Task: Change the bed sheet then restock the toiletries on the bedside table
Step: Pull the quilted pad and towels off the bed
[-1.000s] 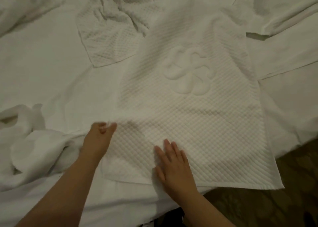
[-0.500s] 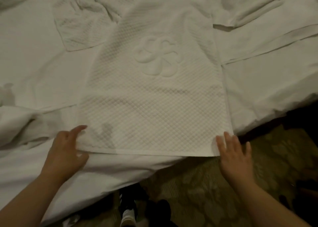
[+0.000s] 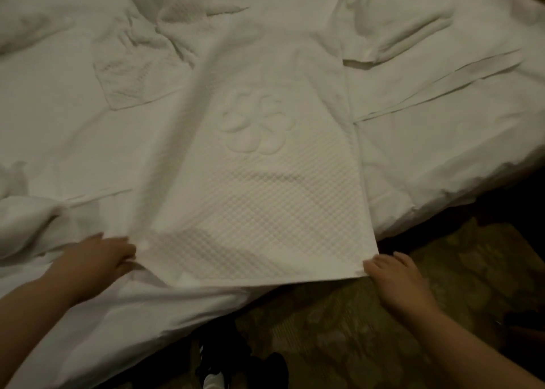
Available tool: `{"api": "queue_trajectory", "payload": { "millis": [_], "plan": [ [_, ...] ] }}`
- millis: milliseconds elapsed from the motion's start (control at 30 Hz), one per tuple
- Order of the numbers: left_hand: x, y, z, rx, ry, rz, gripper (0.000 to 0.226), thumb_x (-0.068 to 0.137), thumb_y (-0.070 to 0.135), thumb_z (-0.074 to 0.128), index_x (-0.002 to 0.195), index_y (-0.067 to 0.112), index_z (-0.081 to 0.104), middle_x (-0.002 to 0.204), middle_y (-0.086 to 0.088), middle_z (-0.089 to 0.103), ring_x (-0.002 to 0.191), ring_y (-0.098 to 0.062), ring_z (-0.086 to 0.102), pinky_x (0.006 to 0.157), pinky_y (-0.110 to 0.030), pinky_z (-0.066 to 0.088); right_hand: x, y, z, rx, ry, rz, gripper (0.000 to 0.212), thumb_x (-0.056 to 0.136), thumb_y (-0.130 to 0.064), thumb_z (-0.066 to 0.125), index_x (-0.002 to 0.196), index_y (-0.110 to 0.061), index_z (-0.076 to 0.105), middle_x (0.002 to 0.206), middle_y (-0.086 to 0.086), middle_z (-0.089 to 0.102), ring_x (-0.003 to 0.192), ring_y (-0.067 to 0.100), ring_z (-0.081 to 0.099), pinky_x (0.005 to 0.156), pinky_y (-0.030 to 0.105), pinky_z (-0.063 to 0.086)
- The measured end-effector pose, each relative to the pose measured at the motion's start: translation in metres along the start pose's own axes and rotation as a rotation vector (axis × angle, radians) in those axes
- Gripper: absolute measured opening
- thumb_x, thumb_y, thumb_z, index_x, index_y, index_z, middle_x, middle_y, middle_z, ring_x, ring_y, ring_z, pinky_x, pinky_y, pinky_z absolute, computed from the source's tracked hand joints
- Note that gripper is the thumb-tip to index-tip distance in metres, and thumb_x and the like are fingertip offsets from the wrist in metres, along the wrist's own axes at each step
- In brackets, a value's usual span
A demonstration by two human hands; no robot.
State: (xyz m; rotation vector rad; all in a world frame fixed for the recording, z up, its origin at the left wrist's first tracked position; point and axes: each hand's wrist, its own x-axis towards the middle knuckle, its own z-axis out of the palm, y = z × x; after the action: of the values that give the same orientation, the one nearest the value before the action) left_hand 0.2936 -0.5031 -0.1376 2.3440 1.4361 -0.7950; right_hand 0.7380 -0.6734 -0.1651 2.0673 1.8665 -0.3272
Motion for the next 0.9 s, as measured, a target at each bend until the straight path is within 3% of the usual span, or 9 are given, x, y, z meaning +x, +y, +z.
{"api": "queue_trajectory", "payload": {
  "millis": [67,133,233,367,467,533,633,733,900],
  "plan": [
    [-0.001,0.009,-0.017,0.017,-0.290,-0.003,0.025,0.095,0.042,0.048,0.074,0.029,0.045,0.086,0.011,0.053,0.081,-0.005,0.049,0.062,-0.012,0.034,-0.007,0.000,-0.011,-0.021,-0.137,-0.049,0.019,0.083,-0.022,0.062,0.100,-0.031,0.060,0.105,-0.008,0.065,0.104,0.013,0.059,0.092,0.029,0.034],
    [0.005,0.018,-0.031,0.044,-0.525,0.020,0.014,0.093,0.036,0.053,0.091,0.022,0.056,0.102,0.004,0.056,0.087,-0.008,0.044,0.069,-0.020,0.036,-0.007,-0.001,-0.028,-0.013,-0.397,-0.046,0.012,0.094,-0.023,0.042,0.092,-0.032,0.049,0.109,-0.003,0.060,0.107,0.018,0.056,0.079,0.029,0.034],
    [0.016,0.023,-0.035,0.012,-0.834,0.032,0.050,0.089,0.032,0.062,0.134,0.014,0.050,0.124,-0.005,0.055,0.097,-0.016,0.049,0.088,-0.027,0.042,0.007,0.003,-0.046,-0.007,-0.796,-0.076,0.018,0.090,-0.013,0.042,0.092,-0.019,0.059,0.078,-0.008,0.044,0.091,0.020,0.050,0.069,0.022,0.035],
    [0.031,0.014,-0.056,-0.280,-0.983,-0.023,0.044,0.090,0.017,0.062,0.132,0.016,0.048,0.109,-0.005,0.060,0.089,-0.014,0.065,0.086,-0.027,0.051,0.046,0.015,-0.084,0.038,-0.997,-0.007,0.023,0.087,-0.012,0.052,0.066,-0.022,0.050,0.075,-0.007,0.051,0.065,0.006,0.044,0.057,0.015,0.035],
    [0.066,-0.026,-0.093,-0.666,-0.727,-0.126,0.033,0.087,0.007,0.064,0.117,0.014,0.053,0.086,0.000,0.059,0.062,-0.008,0.059,0.059,-0.019,0.052,0.088,0.030,-0.121,0.205,-0.599,0.156,0.028,0.094,-0.017,0.050,0.068,-0.027,0.045,0.077,-0.009,0.051,0.085,0.011,0.056,0.061,0.013,0.036],
    [0.092,-0.050,-0.125,-0.794,-0.441,-0.164,0.035,0.086,0.005,0.064,0.120,0.010,0.055,0.095,-0.007,0.060,0.076,-0.019,0.058,0.062,-0.024,0.051,0.120,0.042,-0.144,0.295,-0.238,0.309,0.021,0.096,-0.016,0.049,0.075,-0.017,0.051,0.084,0.001,0.054,0.104,0.025,0.057,0.070,0.027,0.034],
    [0.126,-0.066,-0.177,-0.883,-0.015,-0.156,0.015,0.090,0.010,0.061,0.105,0.010,0.059,0.105,-0.014,0.058,0.089,-0.026,0.055,0.074,-0.031,0.047,0.165,0.053,-0.172,0.431,0.152,0.477,0.024,0.096,-0.015,0.046,0.072,-0.013,0.047,0.081,0.014,0.057,0.085,0.033,0.057,0.062,0.032,0.030],
    [0.167,-0.069,-0.220,-0.836,0.325,-0.168,0.010,0.092,0.021,0.059,0.093,0.011,0.061,0.106,-0.018,0.060,0.092,-0.028,0.051,0.078,-0.032,0.037,0.210,0.054,-0.198,0.468,0.361,0.523,0.022,0.097,-0.018,0.042,0.077,-0.011,0.049,0.080,0.018,0.056,0.071,0.030,0.050,0.061,0.033,0.035],
    [0.244,-0.057,-0.270,-0.855,0.561,-0.313,0.051,0.073,0.047,0.044,0.102,0.010,0.063,0.109,-0.023,0.061,0.102,-0.040,0.055,0.088,-0.041,0.042,0.303,0.065,-0.237,0.493,0.544,0.487,0.025,0.100,-0.019,0.038,0.101,-0.002,0.057,0.084,0.018,0.054,0.074,0.024,0.044,0.066,0.030,0.033]
  ]
}}
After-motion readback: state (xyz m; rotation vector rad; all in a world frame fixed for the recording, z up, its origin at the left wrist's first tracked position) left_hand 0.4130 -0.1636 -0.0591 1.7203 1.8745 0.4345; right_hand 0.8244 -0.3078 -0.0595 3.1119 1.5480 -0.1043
